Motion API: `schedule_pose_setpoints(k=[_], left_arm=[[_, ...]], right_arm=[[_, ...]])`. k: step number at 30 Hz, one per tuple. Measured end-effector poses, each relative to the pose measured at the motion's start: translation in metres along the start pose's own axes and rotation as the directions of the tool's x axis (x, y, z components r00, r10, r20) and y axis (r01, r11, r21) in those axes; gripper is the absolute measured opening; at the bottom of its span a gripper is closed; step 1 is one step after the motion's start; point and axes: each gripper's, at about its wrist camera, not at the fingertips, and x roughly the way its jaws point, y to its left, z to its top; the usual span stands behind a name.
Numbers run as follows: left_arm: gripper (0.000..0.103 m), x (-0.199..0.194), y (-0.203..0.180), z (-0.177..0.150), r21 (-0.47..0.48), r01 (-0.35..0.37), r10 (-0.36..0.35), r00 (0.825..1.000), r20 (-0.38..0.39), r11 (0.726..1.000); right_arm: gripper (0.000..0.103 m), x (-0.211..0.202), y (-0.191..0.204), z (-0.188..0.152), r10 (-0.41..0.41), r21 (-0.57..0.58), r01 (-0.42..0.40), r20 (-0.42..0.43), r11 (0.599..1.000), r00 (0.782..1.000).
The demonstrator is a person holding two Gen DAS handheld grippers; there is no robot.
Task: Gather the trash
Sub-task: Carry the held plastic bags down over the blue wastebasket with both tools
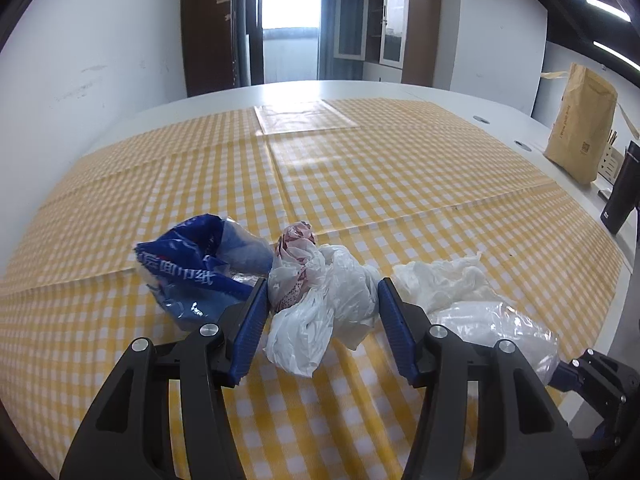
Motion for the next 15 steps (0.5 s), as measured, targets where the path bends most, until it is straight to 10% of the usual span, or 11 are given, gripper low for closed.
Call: schedule_pose_setpoints(k=[15], left_arm=[[0.054,-0.089,0.020,-0.026,-0.046,0.033,-0.028,0.994,0.105,0.998]], right_arm=[[0.036,-0.039,0.034,-0.010,0.039,-0.053,-0.038,0.021,0.998,0.999]])
